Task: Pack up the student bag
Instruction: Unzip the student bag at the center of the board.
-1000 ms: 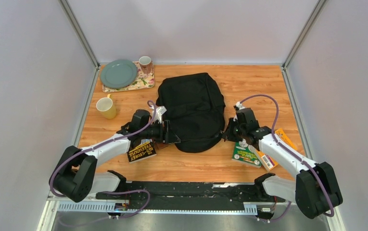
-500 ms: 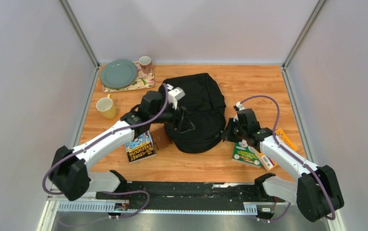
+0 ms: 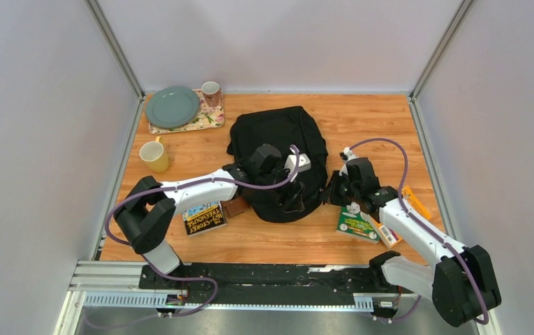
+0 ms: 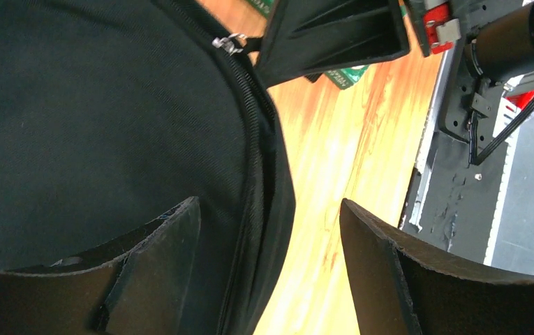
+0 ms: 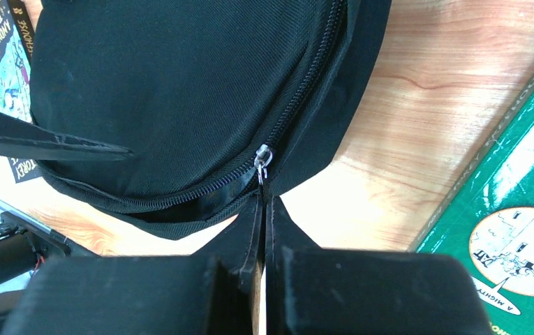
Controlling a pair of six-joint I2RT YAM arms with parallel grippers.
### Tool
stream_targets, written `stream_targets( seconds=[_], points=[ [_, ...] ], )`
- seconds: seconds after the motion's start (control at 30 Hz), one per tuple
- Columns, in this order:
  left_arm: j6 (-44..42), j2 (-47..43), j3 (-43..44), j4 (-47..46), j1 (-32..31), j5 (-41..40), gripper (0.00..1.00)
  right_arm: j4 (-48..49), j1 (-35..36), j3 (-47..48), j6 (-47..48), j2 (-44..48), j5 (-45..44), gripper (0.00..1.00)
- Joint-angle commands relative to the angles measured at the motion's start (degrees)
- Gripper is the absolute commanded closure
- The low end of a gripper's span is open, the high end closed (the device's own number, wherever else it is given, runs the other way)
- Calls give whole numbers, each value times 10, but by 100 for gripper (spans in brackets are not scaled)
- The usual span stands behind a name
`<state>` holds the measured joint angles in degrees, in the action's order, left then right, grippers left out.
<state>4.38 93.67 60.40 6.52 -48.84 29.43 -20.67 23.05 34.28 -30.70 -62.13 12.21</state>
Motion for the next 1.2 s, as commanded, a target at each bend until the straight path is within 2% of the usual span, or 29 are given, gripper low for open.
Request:
stream_targets(
  seconds=[0.0, 0.33, 0.4, 0.5, 0.53, 0.6, 0.63, 0.67, 0.8, 1.17],
  points=[
    [-58, 5, -7, -87, -25, -8, 19, 9, -1, 20, -6, 19, 26, 100],
    [-86, 58, -14, -117, -57, -46, 19, 6, -1, 18, -3, 39, 44, 100],
    [-76, 71, -15, -114, -57, -56, 23, 5, 0, 18, -3, 39, 44, 100],
    [-65, 78, -20, -114, -57, -75, 48, 5, 0, 14, -2, 40, 40, 100],
    [-61, 78, -20, -114, -57, -85, 64, 2, -1, 14, -1, 39, 36, 100],
    [-54, 78, -18, -100, -57, -95, 80, -5, 0, 19, 2, 36, 19, 100],
    [-53, 75, -19, -91, -57, -108, 95, -10, -1, 21, 4, 35, 13, 100],
    [-51, 66, -27, -90, -57, -112, 100, -13, -1, 28, 6, 32, -2, 100],
    [-47, 34, -72, -99, -57, -126, 100, -39, -8, 58, 17, 11, -54, 100],
    [-22, -35, -181, -125, -57, -141, 100, -62, -47, 157, 49, -75, -94, 100]
  ],
)
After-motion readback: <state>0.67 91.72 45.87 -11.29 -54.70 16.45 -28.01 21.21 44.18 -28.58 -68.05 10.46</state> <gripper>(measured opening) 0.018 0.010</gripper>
